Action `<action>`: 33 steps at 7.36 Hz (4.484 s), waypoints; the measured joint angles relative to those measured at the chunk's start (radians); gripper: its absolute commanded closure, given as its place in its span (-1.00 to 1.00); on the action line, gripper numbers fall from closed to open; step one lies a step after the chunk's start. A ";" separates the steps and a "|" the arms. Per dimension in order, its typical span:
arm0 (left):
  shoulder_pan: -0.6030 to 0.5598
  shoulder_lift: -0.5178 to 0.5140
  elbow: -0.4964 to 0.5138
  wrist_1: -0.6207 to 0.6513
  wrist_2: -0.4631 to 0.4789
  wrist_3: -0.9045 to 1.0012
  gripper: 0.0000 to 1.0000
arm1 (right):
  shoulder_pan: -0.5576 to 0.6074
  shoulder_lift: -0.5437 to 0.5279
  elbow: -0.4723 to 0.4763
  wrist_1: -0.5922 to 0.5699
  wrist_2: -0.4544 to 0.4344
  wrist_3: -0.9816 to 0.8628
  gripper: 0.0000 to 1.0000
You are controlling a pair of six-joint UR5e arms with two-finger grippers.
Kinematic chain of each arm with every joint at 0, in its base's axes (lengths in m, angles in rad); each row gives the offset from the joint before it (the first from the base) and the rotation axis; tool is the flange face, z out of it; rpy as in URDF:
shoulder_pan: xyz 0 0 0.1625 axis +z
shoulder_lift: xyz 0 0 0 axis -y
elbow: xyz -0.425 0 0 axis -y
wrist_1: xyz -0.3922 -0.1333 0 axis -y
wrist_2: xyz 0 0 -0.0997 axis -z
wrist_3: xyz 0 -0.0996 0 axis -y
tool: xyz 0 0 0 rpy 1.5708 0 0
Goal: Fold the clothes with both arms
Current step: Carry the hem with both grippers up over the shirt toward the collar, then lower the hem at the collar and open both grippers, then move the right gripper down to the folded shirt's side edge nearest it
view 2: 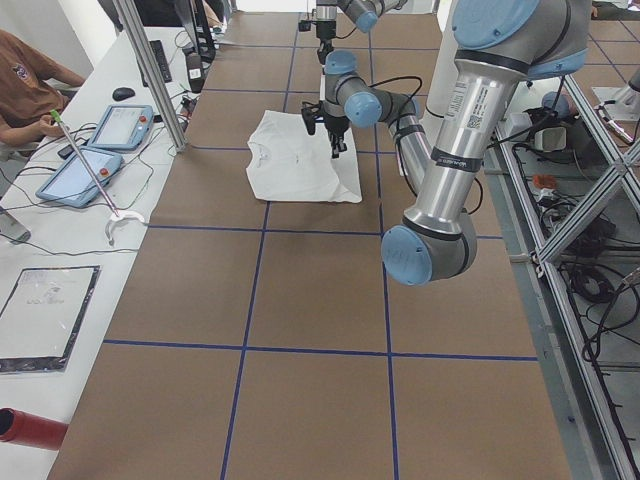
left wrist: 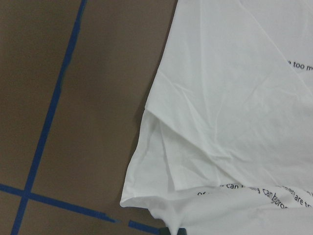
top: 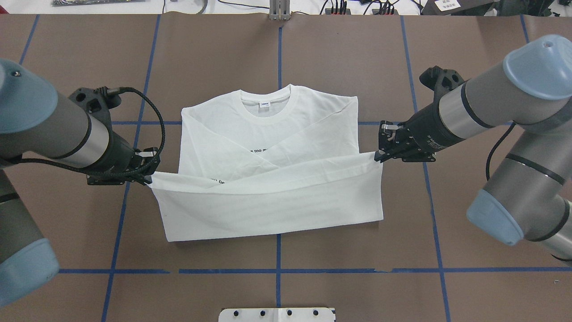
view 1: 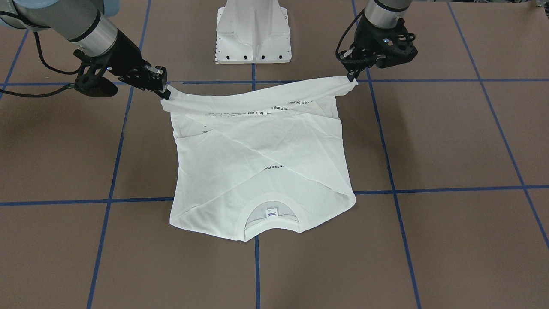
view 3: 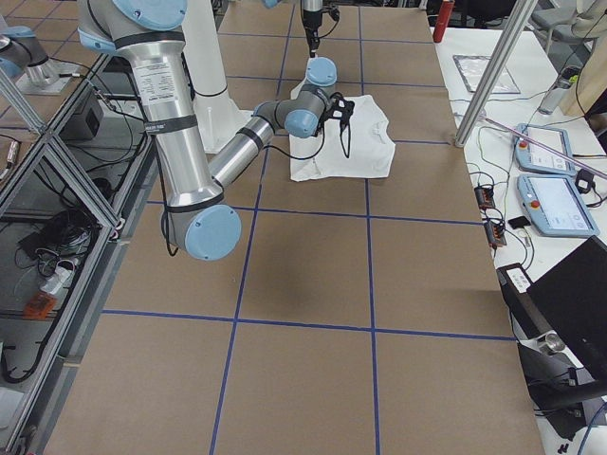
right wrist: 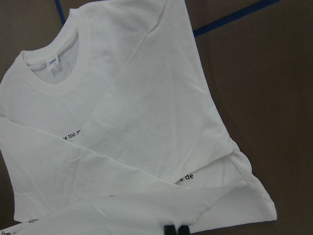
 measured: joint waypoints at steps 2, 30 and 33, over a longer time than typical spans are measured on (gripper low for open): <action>-0.056 -0.075 0.101 -0.006 -0.011 0.020 1.00 | 0.038 0.066 -0.077 0.004 -0.007 -0.023 1.00; -0.148 -0.224 0.662 -0.431 -0.003 0.004 -0.98 | 0.105 0.273 -0.574 0.206 -0.041 -0.170 -1.00; -0.147 -0.219 0.654 -0.431 -0.001 -0.029 -0.98 | 0.094 0.267 -0.565 0.209 -0.040 -0.161 -1.00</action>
